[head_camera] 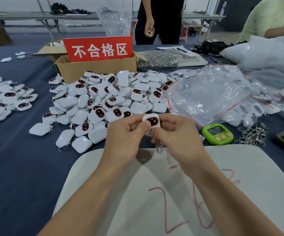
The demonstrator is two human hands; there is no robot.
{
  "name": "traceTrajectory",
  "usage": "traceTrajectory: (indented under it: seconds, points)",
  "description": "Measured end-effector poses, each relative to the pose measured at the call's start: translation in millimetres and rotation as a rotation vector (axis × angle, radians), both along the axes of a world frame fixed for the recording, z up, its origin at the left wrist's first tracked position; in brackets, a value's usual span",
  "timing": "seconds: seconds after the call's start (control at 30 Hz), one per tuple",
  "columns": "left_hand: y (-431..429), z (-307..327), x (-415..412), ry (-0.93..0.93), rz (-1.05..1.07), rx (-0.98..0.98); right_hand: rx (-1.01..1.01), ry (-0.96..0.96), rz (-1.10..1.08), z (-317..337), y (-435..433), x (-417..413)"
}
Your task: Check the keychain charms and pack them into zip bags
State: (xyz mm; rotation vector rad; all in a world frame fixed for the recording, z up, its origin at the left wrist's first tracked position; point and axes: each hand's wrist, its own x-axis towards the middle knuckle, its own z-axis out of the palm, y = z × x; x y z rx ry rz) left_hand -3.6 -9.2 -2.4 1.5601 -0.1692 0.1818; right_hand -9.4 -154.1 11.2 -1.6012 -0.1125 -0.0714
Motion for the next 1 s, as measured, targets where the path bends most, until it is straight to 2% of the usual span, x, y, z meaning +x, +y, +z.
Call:
traceTrajectory:
  seconds: [0.07,0.23,0.33,0.5,0.6,0.7,0.83,0.93,1.0]
  points:
    - [1,1,-3,-0.093,0.044,0.063,-0.044,-0.087,-0.096,1,-2,-1]
    - [1,0,-10,-0.228,0.292,0.42,-0.257,-0.358,-0.261,-1,-2,-6]
    - [-1,0,-14,-0.278,0.353,0.489,-0.321,-0.427,-0.286,-3,-1,-6]
    - [2,1,-12,-0.194,0.258,0.449,-0.357,-0.415,-0.299,-4,-2,-4]
    - [-2,3,-7,-0.005,0.131,0.192,-0.423,-0.386,-0.257,-4,-4,-3]
    - [0,8,-2,0.2,0.042,-0.054,-0.451,-0.339,-0.089,-3,-5,-4]
    - [0,10,-1,0.238,0.022,-0.169,-0.364,-0.268,-0.084,4,-8,-1]
    - [-5,9,-5,0.174,0.04,-0.064,-0.46,-0.323,-0.293,3,-20,4]
    - [-10,7,-13,0.125,-0.035,0.112,-0.368,-0.256,-0.385,5,-28,10]
